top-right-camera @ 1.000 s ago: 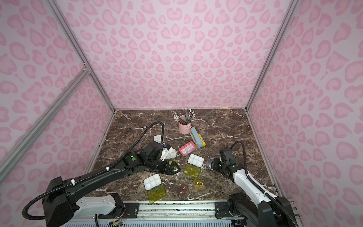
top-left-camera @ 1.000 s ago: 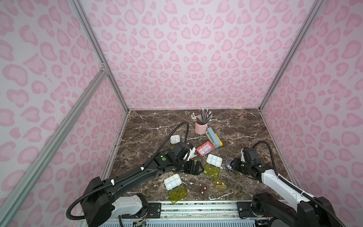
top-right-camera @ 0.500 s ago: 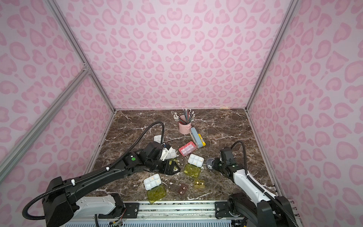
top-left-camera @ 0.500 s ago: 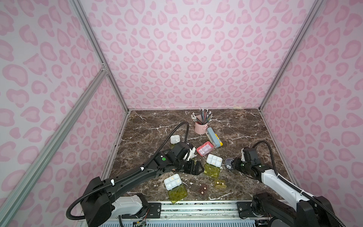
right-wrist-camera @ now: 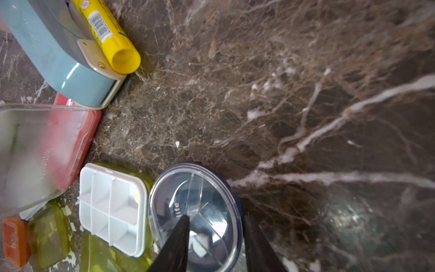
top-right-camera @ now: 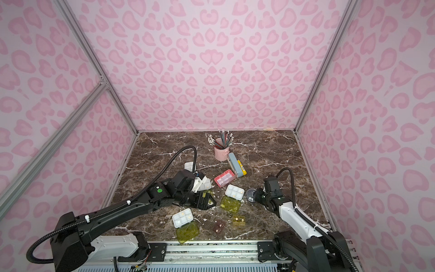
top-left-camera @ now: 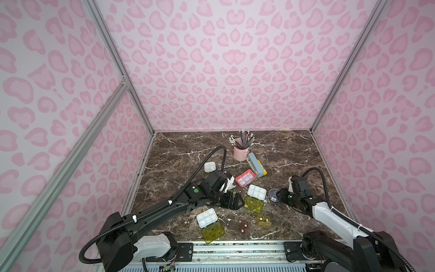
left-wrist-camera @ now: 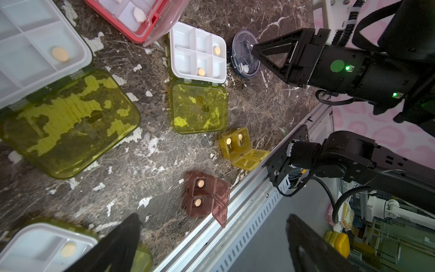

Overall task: Close pillboxes
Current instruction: Close the lid on the pillbox.

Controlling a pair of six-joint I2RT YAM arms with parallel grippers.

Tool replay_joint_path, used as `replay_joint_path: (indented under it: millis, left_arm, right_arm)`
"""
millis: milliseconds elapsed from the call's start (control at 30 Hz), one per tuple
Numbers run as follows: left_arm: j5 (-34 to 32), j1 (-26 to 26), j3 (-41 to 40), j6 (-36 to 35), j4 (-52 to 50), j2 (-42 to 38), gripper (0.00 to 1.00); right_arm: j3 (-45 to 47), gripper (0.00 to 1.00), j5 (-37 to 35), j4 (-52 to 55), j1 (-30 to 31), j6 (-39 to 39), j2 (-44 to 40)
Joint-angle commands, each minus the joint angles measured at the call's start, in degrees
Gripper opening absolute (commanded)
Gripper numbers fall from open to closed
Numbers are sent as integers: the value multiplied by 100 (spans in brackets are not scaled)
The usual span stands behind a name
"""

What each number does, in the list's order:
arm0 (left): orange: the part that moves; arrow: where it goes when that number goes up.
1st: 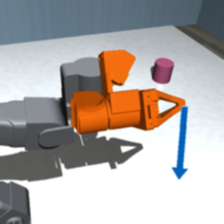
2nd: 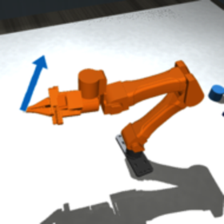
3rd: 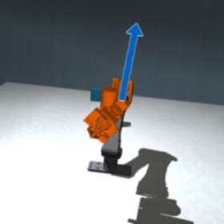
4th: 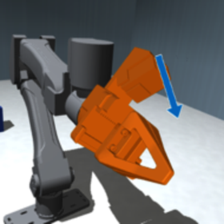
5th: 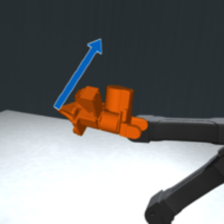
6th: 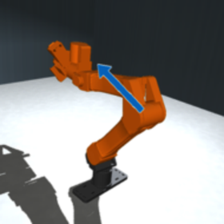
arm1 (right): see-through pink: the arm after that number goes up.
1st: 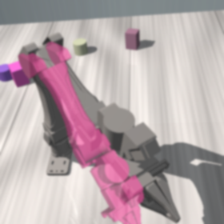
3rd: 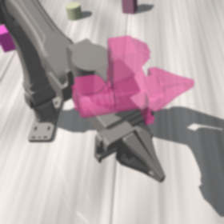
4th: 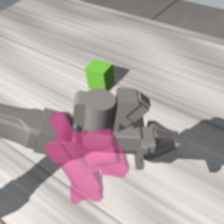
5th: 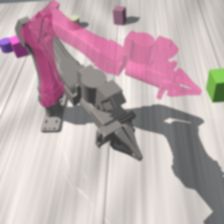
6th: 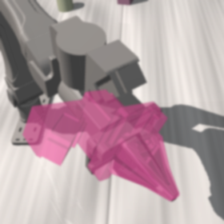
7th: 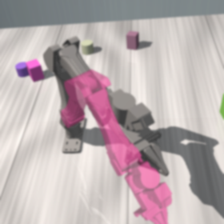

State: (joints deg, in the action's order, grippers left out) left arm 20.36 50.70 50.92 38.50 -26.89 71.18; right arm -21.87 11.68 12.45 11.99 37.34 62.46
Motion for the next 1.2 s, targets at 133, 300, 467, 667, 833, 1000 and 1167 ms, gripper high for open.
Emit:
replay_joint_path:
  millis: [133, 300, 467, 667, 833, 1000, 1167]
  left_arm:
    - [7, 2, 10, -36, 180, 2, 98]
    - [-26, 2, -43, -34, 279, 19, 98]
    - [-212, 2, 1, -115, 285, -139, 98]
    - [-434, 4, -248, -59, 530, -472, 98]
    - [-537, 7, -523, 69, 654, -747, 98]
    - [-693, 6, -729, 145, 469, -1218, 99]
    - [-747, 11, -1030, 241, 367, -1706, 99]
  right_arm:
    - [47, 42, -186, 494, -9, -8, -74]
    - [42, 49, -174, 483, -18, -23, -239]
    - [-45, 59, -155, 389, -9, -110, -645]
    - [-186, 61, -106, 523, -4, -253, -1153]
    - [-84, 65, 228, 572, 5, -202, -1754]
    - [-2, 68, 676, 679, 127, -54, -2295]
    - [-32, 70, 801, 949, 527, 64, -2611]
